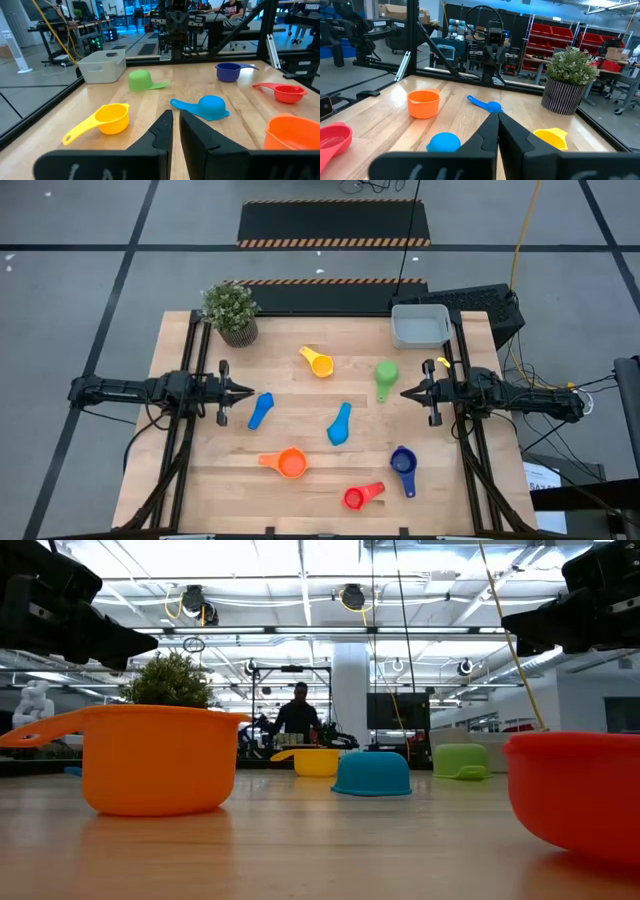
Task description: Nest measuring cups in basket
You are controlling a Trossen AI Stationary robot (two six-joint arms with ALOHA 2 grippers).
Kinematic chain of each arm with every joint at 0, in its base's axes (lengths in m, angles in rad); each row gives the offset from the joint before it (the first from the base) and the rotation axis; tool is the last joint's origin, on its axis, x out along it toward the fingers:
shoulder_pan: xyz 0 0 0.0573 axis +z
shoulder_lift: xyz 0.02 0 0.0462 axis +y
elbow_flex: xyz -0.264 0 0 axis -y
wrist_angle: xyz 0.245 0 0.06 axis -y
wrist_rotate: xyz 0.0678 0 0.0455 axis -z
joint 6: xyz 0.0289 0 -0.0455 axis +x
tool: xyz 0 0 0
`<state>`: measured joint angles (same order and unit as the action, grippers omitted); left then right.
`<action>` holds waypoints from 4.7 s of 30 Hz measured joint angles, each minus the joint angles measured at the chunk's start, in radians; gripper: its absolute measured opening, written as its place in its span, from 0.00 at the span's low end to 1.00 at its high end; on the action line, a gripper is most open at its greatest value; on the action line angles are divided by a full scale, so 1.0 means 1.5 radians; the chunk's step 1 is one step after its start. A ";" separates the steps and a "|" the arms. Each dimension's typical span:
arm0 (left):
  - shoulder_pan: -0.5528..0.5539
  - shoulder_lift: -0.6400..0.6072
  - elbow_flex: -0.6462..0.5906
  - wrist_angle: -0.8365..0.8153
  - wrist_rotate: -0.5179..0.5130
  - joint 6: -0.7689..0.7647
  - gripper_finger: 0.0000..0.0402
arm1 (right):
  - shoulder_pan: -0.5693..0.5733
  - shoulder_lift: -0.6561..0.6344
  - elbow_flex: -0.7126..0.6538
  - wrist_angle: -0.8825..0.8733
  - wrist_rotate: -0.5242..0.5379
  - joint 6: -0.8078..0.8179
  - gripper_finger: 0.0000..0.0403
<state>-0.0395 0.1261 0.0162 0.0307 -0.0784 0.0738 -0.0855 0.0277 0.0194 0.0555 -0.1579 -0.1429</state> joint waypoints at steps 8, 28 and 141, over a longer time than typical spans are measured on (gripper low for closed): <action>0.000 0.000 0.000 0.000 0.000 0.000 0.09 | 0.000 0.000 0.000 0.000 0.000 0.000 0.00; 0.000 0.000 0.000 0.000 0.000 0.000 0.09 | 0.000 0.000 0.000 0.000 0.000 0.000 0.00; 0.000 0.000 0.000 0.002 0.000 0.000 0.09 | 0.001 0.873 1.401 -0.717 0.101 0.540 0.00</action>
<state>-0.0395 0.1265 0.0162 0.0334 -0.0780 0.0738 -0.0837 1.3377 2.1206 -1.0197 -0.0057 0.6676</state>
